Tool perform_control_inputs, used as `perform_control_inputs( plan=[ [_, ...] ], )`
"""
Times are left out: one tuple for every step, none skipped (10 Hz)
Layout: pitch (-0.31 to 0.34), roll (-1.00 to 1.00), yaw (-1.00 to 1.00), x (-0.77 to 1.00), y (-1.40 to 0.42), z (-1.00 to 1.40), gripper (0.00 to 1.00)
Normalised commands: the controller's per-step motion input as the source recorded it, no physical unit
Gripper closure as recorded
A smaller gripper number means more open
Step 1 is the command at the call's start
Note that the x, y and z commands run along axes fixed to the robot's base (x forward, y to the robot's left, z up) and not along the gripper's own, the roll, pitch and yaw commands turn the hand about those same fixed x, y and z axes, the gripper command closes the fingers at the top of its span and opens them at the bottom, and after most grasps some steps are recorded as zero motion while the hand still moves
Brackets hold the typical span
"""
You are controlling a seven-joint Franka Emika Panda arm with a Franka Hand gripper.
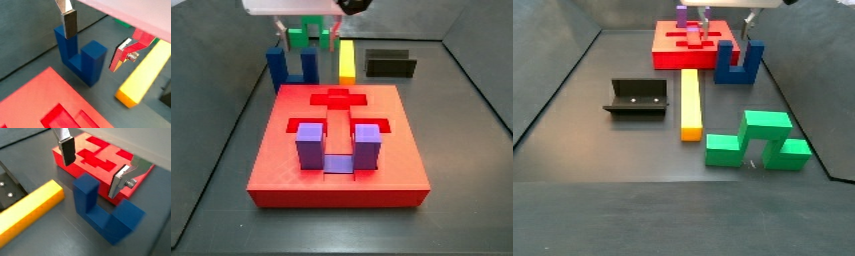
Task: Pick up the blue object. Move up. Move to above the board. Insert the blue object.
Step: Pick up the blue object.
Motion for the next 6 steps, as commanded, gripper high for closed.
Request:
perform_control_inputs(
  plan=[
    [-0.024,0.00,-0.02,0.27,0.05,0.00,0.00],
    [-0.021,0.00,-0.03,0.07,0.10,-0.01,0.00],
    [-0.034,0.00,-0.08,-0.01,0.11,-0.10,0.00],
    [-0.040,0.00,-0.13,-0.16,0.03,-0.12,0.00],
    [-0.057,0.03,-0.07,-0.04,0.00,-0.22,0.00],
    [-0.070,0.04,-0.05,0.00,0.00,-0.29,0.00]
  ],
)
